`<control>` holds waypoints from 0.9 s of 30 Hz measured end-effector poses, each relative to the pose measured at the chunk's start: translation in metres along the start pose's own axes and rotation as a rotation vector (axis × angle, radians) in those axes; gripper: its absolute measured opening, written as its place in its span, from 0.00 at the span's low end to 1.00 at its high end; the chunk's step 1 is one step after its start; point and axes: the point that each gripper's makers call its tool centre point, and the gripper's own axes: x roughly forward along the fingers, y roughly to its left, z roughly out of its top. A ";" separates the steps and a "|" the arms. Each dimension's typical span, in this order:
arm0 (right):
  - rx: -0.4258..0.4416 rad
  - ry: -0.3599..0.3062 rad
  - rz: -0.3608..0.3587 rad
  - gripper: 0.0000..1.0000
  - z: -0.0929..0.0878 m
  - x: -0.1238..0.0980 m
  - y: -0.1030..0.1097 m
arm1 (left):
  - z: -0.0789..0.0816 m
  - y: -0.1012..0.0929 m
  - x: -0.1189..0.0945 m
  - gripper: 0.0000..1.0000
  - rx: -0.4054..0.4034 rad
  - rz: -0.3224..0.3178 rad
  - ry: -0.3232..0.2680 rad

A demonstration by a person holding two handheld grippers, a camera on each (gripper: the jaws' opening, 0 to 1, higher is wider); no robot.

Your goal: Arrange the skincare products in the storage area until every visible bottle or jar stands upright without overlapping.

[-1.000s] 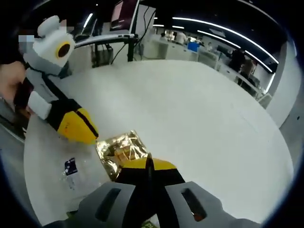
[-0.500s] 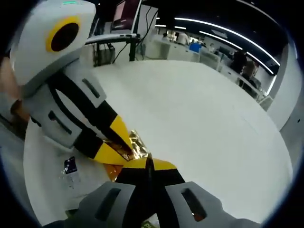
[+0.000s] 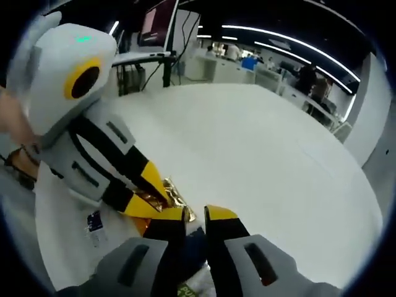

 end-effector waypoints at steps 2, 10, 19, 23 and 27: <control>-0.002 -0.007 -0.009 0.19 0.004 -0.008 0.001 | 0.000 0.000 0.000 0.15 -0.003 0.002 0.001; -0.020 -0.022 -0.013 0.23 0.006 -0.025 0.007 | 0.002 -0.001 -0.003 0.21 -0.021 -0.004 -0.025; -0.038 -0.067 -0.017 0.30 0.018 -0.050 0.010 | 0.009 0.001 -0.020 0.24 -0.053 0.024 -0.043; -0.060 -0.088 -0.021 0.33 0.024 -0.069 0.017 | 0.013 -0.007 -0.034 0.31 -0.079 0.033 -0.043; -0.081 -0.122 -0.019 0.39 0.028 -0.088 0.026 | 0.016 -0.015 -0.046 0.38 -0.108 0.036 -0.049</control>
